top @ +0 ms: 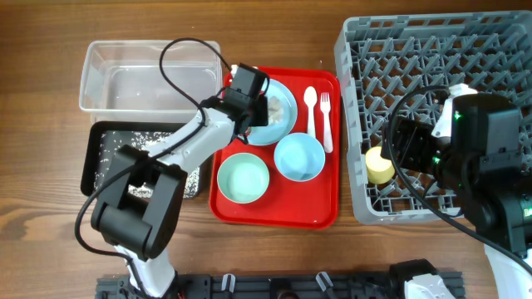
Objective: Sort waste into correct bins and load items into the dishwasher rack
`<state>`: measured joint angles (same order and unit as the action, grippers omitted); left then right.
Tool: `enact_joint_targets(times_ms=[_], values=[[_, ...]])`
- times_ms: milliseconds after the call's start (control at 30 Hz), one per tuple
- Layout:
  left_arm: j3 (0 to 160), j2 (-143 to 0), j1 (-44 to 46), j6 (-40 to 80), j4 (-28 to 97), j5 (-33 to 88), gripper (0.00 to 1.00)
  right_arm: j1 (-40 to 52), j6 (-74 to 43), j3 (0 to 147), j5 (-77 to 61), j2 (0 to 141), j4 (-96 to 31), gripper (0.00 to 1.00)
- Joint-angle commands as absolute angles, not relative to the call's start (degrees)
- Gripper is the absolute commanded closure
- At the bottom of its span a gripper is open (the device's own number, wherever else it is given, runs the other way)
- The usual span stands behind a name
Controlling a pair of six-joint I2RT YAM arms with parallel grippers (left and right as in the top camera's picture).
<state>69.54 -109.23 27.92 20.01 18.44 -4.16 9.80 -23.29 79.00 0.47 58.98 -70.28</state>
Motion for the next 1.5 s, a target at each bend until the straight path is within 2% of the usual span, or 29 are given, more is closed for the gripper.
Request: enact_joint_targets(times_ms=[0, 133, 200, 300, 367, 400, 500, 567, 633, 667, 700, 733, 800, 933, 1000, 1067, 1133, 1300, 1333, 1367, 1400, 1433, 1467], values=[[72.0, -108.5, 30.3, 18.2, 16.3, -2.8, 0.39, 9.8, -24.0, 79.4, -0.1, 58.9, -70.3, 0.10], [72.0, -112.4, 31.7, 18.2, 14.3, -2.8, 0.38, 9.8, -24.0, 79.4, -0.1, 58.9, -70.2, 0.10], [72.0, -114.1, 32.0, 18.2, 14.2, -2.0, 0.43, 9.8, -24.0, 79.4, -0.1, 58.9, -70.2, 0.10], [72.0, -114.1, 32.3, 18.2, 12.3, -1.1, 0.60, 9.8, -24.2, 79.4, -0.1, 58.9, -70.2, 0.10], [72.0, -114.1, 32.4, 18.2, 13.1, -0.9, 0.80, 9.8, -24.2, 79.4, -0.1, 58.9, -70.2, 0.11], [72.0, -113.7, 32.4, 18.2, 13.8, -1.1, 0.96, 9.8, -24.2, 79.4, -0.1, 58.9, -70.2, 0.11], [72.0, -103.0, 28.8, 18.2, 20.2, -6.8, 0.96, 9.8, -24.2, 79.4, -0.1, 58.5, -70.8, 0.11], [72.0, -94.9, 23.2, 18.2, 24.0, -11.2, 0.96, 9.8, -24.2, 79.4, -0.1, 58.5, -70.7, 0.10], [72.0, -92.7, 15.5, 18.4, 23.9, -11.0, 0.96, 9.8, -24.2, 79.4, -0.1, 58.5, -70.7, 0.11], [72.0, -93.4, 12.5, 18.4, 23.6, -10.8, 0.88, 9.8, -24.1, 79.4, -0.1, 58.5, -70.7, 0.10], [72.0, -94.1, 11.0, 18.3, 23.2, -10.4, 0.40, 9.8, -24.2, 79.4, -0.1, 58.5, -70.8, 0.10], [72.0, -94.3, 10.6, 17.8, 23.4, -10.3, 0.26, 9.8, -24.2, 79.4, -0.1, 58.5, -70.8, 0.10], [72.0, -93.7, 12.3, 16.7, 23.7, -5.4, 0.28, 9.8, -24.2, 79.4, -0.1, 58.5, -70.8, 0.10], [72.0, -94.5, 21.4, 19.0, 24.7, -10.2, 0.33, 9.8, -24.2, 79.4, -0.1, 58.5, -70.8, 0.10], [72.0, -95.9, 24.8, 19.7, 24.7, -5.3, 0.37, 9.8, -24.1, 79.4, -0.1, 58.5, -70.8, 0.10], [72.0, -102.4, 27.9, 19.7, 23.3, -10.5, 0.32, 9.8, -24.2, 79.4, -0.1, 58.6, -70.9, 0.10], [72.0, -109.2, 28.2, 19.7, 20.6, -10.3, 0.31, 9.8, -24.2, 79.4, -0.1, 58.6, -71.0, 0.10], [72.0, -116.5, 28.4, 19.7, 20.1, -9.3, 0.42, 9.8, -24.2, 79.4, -0.1, 58.6, -71.0, 0.10], [72.0, -116.8, 28.4, 19.7, 20.1, -9.3, 0.48, 9.8, -24.2, 79.4, -0.1, 58.6, -71.0, 0.10], [72.0, -117.0, 28.4, 19.7, 20.4, -9.3, 0.63, 9.8, -24.2, 79.4, -0.1, 58.6, -71.0, 0.10], [72.0, -117.0, 28.4, 19.7, 21.0, -9.2, 0.89, 9.8, -24.2, 79.4, -0.1, 58.6, -71.0, 0.10], [72.0, -116.4, 28.4, 19.7, 21.0, -8.2, 0.96, 9.8, -24.2, 79.4, -0.1, 58.6, -71.0, 0.10], [72.3, -115.0, 28.4, 19.7, 21.4, -7.0, 0.96, 9.8, -24.1, 79.4, -0.1, 58.6, -71.1, 0.10]])
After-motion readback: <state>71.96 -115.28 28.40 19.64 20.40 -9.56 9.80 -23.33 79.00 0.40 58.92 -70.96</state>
